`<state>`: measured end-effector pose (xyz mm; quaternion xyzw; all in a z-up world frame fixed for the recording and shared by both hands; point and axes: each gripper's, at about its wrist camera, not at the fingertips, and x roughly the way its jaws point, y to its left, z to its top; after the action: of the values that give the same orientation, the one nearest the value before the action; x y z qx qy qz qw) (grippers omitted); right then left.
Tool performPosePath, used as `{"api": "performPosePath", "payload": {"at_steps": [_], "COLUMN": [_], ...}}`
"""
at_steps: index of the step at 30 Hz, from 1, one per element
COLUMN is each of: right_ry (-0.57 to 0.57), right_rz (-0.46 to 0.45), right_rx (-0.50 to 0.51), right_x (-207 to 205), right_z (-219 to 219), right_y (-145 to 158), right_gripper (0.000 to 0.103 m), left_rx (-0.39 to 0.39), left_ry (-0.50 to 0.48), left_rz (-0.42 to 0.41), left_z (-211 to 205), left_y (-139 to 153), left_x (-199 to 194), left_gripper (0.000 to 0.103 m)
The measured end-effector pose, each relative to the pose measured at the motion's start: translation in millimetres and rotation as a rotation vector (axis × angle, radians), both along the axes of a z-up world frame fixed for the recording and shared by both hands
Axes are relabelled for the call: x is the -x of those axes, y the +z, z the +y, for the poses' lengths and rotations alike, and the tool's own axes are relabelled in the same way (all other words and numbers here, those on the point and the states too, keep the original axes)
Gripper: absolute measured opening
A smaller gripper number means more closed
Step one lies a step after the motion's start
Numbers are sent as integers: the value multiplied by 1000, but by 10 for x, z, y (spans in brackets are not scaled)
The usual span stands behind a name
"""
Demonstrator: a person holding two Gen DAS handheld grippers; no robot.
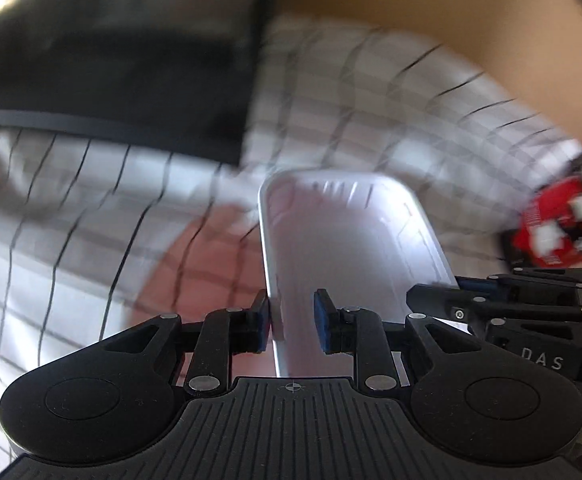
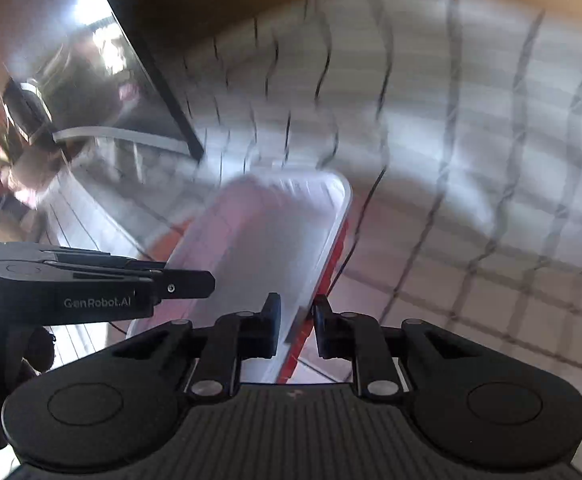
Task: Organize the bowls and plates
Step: 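Grasp the tray rim with both grippers and lift it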
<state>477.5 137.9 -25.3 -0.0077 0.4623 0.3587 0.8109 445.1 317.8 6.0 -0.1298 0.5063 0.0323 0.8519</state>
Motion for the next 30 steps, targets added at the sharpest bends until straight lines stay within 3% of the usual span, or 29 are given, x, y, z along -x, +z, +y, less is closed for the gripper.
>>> {"api": "performPosePath", "payload": {"at_steps": [6, 10, 14, 17, 19, 23, 30], "right_ry": [-105, -106, -117, -147, -158, -211, -264], "right_rz": [-128, -152, -153, -86, -43, -65, 23], "right_rx": [-31, -38, -35, -30, -51, -100, -181], "right_x": [582, 1053, 1458, 1600, 1619, 1623, 1296], "right_z": [-405, -597, -638, -639, -637, -683, -559], "right_y": [717, 920, 794, 569, 491, 573, 489], "right_gripper": [20, 21, 21, 22, 24, 34, 35], "left_rx": [27, 15, 46, 52, 26, 6, 45], "left_ry": [-164, -252, -270, -270, -267, -253, -233], "left_rz": [-158, -193, -176, -123, -108, -93, -92], "left_z": [-326, -414, -386, -344, -324, -304, -257], "left_y": [782, 945, 788, 541, 439, 376, 388], "left_x": [449, 917, 1245, 1377, 1437, 1464, 1429], "left_gripper": [25, 25, 22, 19, 17, 17, 16]}}
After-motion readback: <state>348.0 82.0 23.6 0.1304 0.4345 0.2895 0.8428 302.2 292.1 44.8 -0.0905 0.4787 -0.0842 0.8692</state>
